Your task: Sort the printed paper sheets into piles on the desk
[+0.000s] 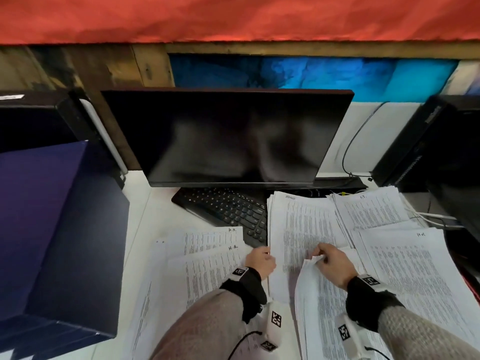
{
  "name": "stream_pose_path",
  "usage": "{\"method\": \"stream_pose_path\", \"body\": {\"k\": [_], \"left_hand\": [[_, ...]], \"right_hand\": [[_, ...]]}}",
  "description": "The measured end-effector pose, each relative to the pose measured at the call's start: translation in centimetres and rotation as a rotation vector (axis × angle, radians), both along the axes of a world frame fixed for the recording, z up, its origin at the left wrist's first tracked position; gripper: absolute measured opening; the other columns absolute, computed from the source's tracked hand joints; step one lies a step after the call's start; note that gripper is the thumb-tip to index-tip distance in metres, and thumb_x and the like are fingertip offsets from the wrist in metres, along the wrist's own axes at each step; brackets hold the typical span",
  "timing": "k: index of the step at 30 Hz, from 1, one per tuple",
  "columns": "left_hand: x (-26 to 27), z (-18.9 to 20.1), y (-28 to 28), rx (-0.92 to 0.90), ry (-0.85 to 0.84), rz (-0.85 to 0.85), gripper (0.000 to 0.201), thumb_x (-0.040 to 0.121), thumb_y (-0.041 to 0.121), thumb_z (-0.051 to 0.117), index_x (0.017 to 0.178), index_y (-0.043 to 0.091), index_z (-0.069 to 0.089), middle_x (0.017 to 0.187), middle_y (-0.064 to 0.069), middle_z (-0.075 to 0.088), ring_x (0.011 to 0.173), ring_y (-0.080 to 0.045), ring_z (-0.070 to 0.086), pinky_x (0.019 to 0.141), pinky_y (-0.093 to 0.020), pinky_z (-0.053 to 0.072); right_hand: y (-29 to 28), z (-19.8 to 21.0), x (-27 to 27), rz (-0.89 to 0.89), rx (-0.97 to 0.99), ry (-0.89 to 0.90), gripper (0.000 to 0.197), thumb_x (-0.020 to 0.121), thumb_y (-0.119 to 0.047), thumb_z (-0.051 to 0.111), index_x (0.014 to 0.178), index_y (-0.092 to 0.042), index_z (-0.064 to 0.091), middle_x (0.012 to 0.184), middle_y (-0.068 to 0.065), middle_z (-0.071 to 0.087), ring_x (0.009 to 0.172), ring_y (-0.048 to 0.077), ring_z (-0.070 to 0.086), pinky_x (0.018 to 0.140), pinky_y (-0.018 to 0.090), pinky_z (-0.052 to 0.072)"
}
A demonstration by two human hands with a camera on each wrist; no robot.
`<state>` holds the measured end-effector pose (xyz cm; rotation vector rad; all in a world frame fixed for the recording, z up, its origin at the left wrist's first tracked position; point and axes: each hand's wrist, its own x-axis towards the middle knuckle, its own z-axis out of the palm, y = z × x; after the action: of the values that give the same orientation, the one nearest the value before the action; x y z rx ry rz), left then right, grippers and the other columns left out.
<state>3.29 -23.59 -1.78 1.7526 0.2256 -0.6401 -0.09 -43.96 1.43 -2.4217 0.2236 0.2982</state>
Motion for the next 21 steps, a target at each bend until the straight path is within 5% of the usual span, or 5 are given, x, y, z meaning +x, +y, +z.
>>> {"method": "stream_pose_path", "body": {"k": [5, 9, 13, 16, 21], "left_hand": [[-1.6, 0.4, 5.4, 0.16, -0.187, 0.056, 0.03, 0.097, 0.009, 0.041, 0.122, 0.014, 0.056, 0.115, -0.006, 0.058, 0.089, -0.02, 0.063, 0.086, -0.032, 0.051], [-1.8, 0.0, 13.1, 0.67, -0.466, 0.017, 0.025, 0.092, 0.019, 0.052, 0.116, 0.023, 0.057, 0.121, 0.0, 0.053, 0.114, -0.018, 0.049, 0.096, -0.029, 0.041], [-2.2, -1.3, 19.5, 0.964, -0.291, -0.176, 0.076, 0.078, 0.052, 0.064, 0.141, 0.03, 0.028, 0.144, -0.001, 0.03, 0.132, -0.023, 0.028, 0.11, -0.043, 0.024], [-2.8, -2.0, 21.5, 0.992, -0.303, -0.242, 0.077, 0.075, 0.057, 0.067, 0.138, 0.03, 0.033, 0.136, -0.001, 0.035, 0.126, -0.021, 0.034, 0.109, -0.041, 0.027], [-3.9, -1.8, 22.4, 0.878, -0.696, -0.197, 0.017, 0.084, 0.021, 0.068, 0.097, 0.025, 0.059, 0.092, 0.007, 0.055, 0.084, -0.013, 0.048, 0.082, -0.029, 0.037]], "right_hand": [[3.1, -1.1, -0.5, 0.061, -0.033, 0.054, 0.06, 0.085, 0.005, 0.045, 0.14, -0.019, 0.038, 0.141, 0.004, 0.039, 0.125, 0.024, 0.047, 0.103, 0.033, 0.041], [8.8, -1.3, -1.3, 0.08, -0.081, -0.056, 0.04, 0.088, -0.001, 0.045, 0.124, -0.018, 0.052, 0.125, 0.01, 0.046, 0.098, 0.024, 0.058, 0.087, 0.03, 0.048], [14.4, -3.0, -2.9, 0.182, -0.101, 0.049, 0.018, 0.093, -0.018, 0.045, 0.107, -0.022, 0.055, 0.109, 0.005, 0.055, 0.095, 0.021, 0.057, 0.081, 0.026, 0.042], [16.6, -4.8, -4.1, 0.218, -0.187, 0.149, 0.036, 0.091, -0.026, 0.045, 0.125, -0.015, 0.046, 0.118, 0.009, 0.047, 0.109, 0.026, 0.048, 0.098, 0.032, 0.041], [17.9, -5.1, -4.7, 0.197, -0.152, 0.178, 0.039, 0.089, -0.025, 0.049, 0.126, -0.017, 0.044, 0.12, 0.007, 0.045, 0.106, 0.022, 0.047, 0.098, 0.031, 0.041]]}}
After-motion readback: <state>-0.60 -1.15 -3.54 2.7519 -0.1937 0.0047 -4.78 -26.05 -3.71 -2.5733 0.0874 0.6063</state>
